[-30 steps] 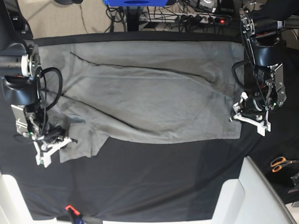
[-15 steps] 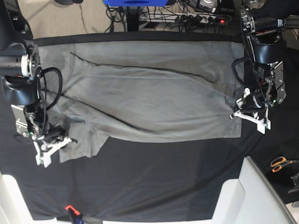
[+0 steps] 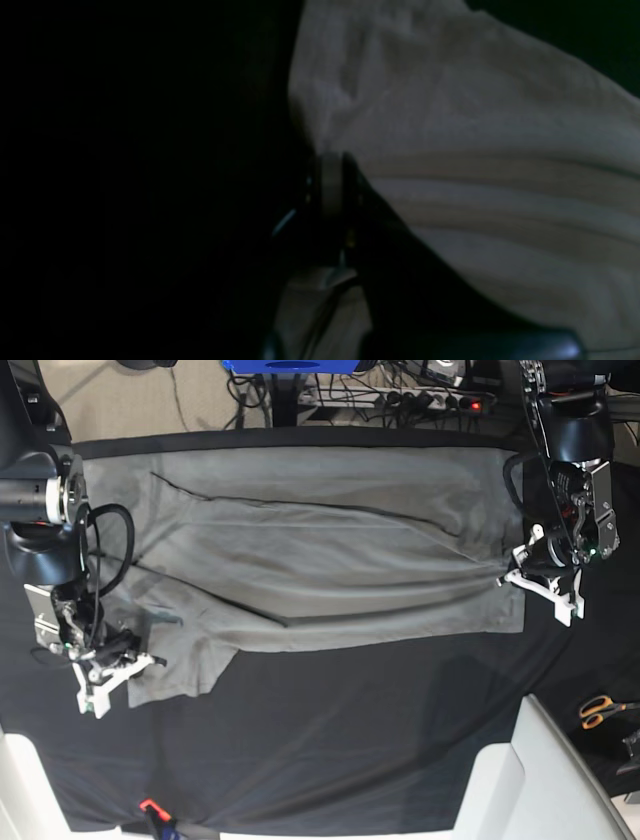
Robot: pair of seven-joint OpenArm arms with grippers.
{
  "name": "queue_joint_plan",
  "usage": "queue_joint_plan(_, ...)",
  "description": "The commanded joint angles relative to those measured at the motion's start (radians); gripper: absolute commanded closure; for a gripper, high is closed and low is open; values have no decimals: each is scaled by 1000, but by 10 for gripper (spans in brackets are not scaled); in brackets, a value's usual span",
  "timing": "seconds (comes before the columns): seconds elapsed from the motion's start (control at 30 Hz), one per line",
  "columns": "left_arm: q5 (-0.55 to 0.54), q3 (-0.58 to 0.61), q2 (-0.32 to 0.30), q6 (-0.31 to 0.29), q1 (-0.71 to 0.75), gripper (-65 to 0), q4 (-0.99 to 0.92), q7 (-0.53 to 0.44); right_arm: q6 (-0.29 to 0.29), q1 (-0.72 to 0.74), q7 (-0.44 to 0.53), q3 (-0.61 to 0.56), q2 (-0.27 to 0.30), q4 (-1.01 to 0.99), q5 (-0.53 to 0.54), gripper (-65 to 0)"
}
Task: Fold the T-shirt properly
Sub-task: 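Move the left gripper to the hem edge and grasp it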
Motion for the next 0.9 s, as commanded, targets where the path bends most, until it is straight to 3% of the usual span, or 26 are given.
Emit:
queue_joint_plan(0.0,-6,-4,-19,2,-15,0,29,-8,6,33,19,1,12,15,11,-2)
queue_joint_plan(0.2,-6,-4,-17,2,19,0,93,-4,6,33,19,1,12,15,11,-2)
queue_joint_plan(0.3,-6,-4,-22,2,28,-18,133,58,6,33,19,1,12,15,11,-2)
queue_joint_plan(0.4,-6,-4,-22,2,28,-221,192,115,6,33,19,1,12,15,11,-2)
queue_joint_plan(0.57,-6,-121,-14,2,42,-446,291,187,6,33,19,1,9,15,11,-2)
queue_joint_plan(0.7,2,-164,-20,2,0,-536,297,181,6,33,19,1,11,15,11,-2)
queue_joint_plan(0.87,2,-159,-35,-4,-126,-543,121,174,6,33,19,1,11,15,11,-2)
